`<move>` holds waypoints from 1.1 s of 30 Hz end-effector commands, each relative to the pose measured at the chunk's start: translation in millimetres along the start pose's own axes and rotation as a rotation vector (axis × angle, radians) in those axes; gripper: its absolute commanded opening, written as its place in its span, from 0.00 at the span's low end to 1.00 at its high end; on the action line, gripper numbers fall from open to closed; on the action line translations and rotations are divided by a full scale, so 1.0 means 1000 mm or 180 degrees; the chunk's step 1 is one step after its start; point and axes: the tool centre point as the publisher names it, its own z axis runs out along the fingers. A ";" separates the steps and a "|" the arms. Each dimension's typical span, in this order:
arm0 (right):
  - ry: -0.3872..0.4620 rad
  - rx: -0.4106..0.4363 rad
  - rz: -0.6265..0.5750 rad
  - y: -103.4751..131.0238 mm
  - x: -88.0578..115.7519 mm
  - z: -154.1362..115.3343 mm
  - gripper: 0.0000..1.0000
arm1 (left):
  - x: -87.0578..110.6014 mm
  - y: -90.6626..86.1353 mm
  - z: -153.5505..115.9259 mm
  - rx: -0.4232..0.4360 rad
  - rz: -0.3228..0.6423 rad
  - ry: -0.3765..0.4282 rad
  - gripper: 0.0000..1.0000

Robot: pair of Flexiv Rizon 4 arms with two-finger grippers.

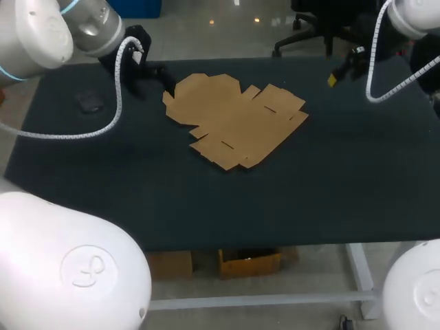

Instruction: Assemble the packaging by folding the flat box into shape, placing the metal phone stand inside, and closing the box properly

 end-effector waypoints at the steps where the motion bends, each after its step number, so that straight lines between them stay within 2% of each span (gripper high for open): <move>1: 0.0042 0.0107 0.0063 0.000 -0.004 0.004 1.00 | 0.014 0.002 0.005 -0.0284 -0.0088 -0.0155 1.00; 9: 0.0058 0.0312 0.0185 -0.003 -0.010 0.016 1.00 | 0.025 0.017 0.004 -0.0366 -0.0203 -0.0080 1.00; 19: 0.0129 0.0420 0.0172 0.000 -0.013 0.032 1.00 | 0.034 0.038 0.006 -0.0390 -0.0310 -0.0063 1.00; 33: 0.0235 0.0543 -0.0007 0.010 -0.022 0.052 1.00 | 0.040 0.049 0.013 -0.0472 -0.0135 -0.0113 1.00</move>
